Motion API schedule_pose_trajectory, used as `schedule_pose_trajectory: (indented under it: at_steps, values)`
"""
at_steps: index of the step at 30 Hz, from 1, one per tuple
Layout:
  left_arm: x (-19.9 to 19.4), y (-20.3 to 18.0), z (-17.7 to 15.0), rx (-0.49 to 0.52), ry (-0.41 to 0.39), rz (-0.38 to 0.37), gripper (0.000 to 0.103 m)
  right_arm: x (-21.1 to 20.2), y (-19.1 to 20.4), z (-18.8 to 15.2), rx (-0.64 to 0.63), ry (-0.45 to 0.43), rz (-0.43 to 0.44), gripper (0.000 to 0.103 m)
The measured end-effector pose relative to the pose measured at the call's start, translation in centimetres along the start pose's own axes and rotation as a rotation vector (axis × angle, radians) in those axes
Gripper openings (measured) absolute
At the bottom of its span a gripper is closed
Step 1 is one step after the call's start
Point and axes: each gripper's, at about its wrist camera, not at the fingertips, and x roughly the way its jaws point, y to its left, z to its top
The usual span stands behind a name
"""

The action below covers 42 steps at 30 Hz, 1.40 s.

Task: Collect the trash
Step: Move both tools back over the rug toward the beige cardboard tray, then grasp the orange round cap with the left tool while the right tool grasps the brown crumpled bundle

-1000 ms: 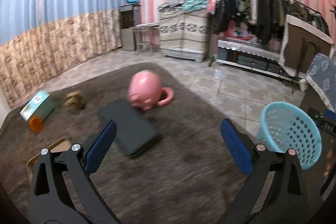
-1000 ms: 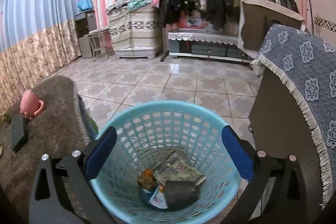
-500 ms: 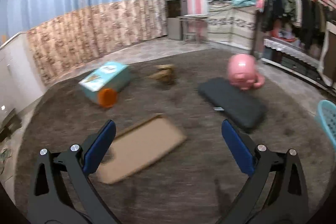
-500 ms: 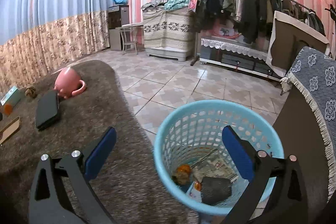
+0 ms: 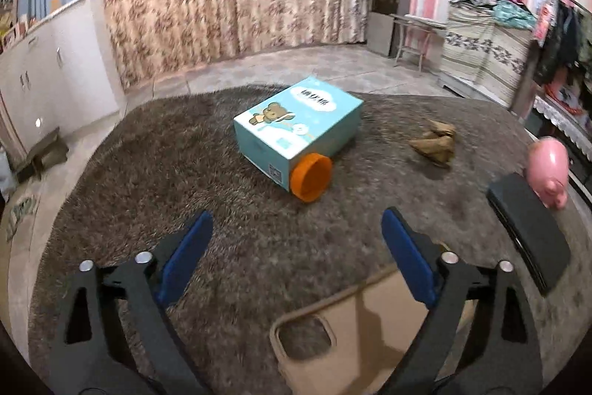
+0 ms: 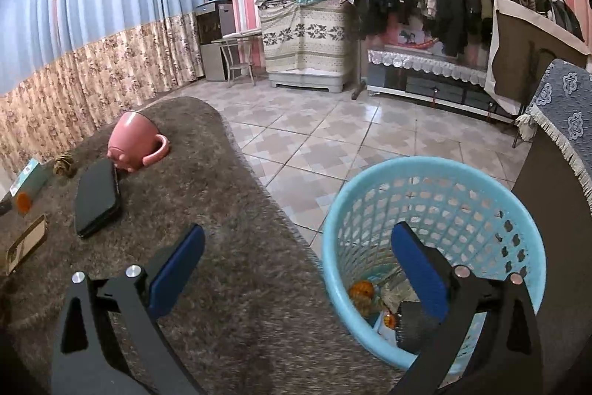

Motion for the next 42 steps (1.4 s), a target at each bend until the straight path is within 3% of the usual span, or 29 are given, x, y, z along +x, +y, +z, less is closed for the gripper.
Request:
schedule_pose_trajectory:
  at_steps: [3, 6, 9, 13, 16, 19, 20, 23, 32, 37, 40, 42]
  values:
    - [2.1, -0.5, 0.7, -0.006, 0.038, 0.010, 0.079, 0.1, 1.4, 0.6, -0.048, -0.033, 0.027, 0.099]
    - [3.5, -1.1, 1.2, -0.003, 0.050, 0.029, 0.077, 1.0, 3.7, 0.9, -0.142, 0.023, 0.027, 0.099]
    - [4.8, -1.8, 2.1, 0.024, 0.051, 0.044, 0.072, 1.5, 5.3, 0.8, -0.164, 0.023, 0.044, 0.099]
    - [6.3, -2.4, 2.6, 0.062, 0.073, 0.062, 0.053, 2.7, 6.7, 0.8, -0.195, 0.061, 0.078, 0.099]
    - [6.5, -2.0, 2.5, 0.055, 0.072, 0.056, 0.047, 3.4, 8.1, 0.7, -0.231, 0.073, 0.092, 0.099]
    - [6.3, -1.4, 2.4, 0.071, 0.074, 0.056, 0.030, 3.8, 9.7, 1.0, -0.227, 0.072, 0.118, 0.099]
    - [6.2, -1.0, 2.2, 0.078, 0.081, 0.052, 0.023, 3.9, 10.3, 1.1, -0.224, 0.071, 0.129, 0.099]
    - [6.4, -0.1, 1.7, 0.079, 0.127, -0.003, 0.013, 4.1, 12.3, 1.6, -0.229, 0.060, 0.157, 0.099]
    - [4.4, 1.7, 1.0, 0.088, 0.093, -0.099, 0.008, 4.8, 20.3, 2.3, -0.330, 0.030, 0.234, 0.099]
    - [2.4, 3.6, 0.6, 0.099, 0.027, -0.060, 0.008, 5.6, 25.4, 3.0, -0.405, 0.015, 0.280, 0.099]
    - [2.2, 5.6, 0.6, 0.065, -0.003, 0.007, 0.008, 6.9, 28.6, 3.5, -0.426, 0.017, 0.314, 0.099]
    - [2.4, 7.0, 0.9, 0.029, -0.005, 0.013, 0.008, 8.1, 30.5, 3.9, -0.441, 0.033, 0.337, 0.099]
